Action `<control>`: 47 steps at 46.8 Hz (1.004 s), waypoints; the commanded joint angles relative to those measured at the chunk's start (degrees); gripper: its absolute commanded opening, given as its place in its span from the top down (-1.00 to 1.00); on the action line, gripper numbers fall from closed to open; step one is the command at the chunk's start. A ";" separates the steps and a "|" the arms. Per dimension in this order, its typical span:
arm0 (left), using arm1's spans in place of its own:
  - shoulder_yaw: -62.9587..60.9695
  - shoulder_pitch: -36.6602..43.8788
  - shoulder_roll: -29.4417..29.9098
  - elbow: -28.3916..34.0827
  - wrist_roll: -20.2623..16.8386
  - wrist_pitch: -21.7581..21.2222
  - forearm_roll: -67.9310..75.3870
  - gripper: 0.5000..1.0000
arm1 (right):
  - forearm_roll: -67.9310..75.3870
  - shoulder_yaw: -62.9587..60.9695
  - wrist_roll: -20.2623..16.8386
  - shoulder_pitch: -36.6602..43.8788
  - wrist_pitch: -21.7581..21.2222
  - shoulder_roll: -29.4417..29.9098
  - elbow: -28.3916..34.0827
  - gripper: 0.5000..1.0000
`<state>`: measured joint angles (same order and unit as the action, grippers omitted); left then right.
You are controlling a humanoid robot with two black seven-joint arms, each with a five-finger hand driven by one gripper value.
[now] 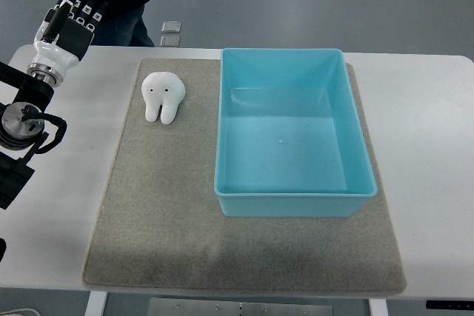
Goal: Place white toy into blue box with left hand
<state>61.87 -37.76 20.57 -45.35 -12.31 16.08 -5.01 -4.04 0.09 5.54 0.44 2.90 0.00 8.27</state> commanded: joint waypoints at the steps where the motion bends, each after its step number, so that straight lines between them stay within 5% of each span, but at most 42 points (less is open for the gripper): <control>1: 0.00 -0.03 -0.09 0.00 0.00 0.00 -0.09 -0.98 | 0.00 0.00 0.00 0.00 0.00 0.00 0.08 -0.74; 47: 0.00 -2.14 0.09 4.57 0.00 0.44 0.00 -0.98 | 0.00 0.00 0.00 0.00 0.00 0.00 -0.01 -0.74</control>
<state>61.83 -39.90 20.54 -40.83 -12.30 16.20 -5.01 -4.04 0.09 5.54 0.44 2.90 0.00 8.28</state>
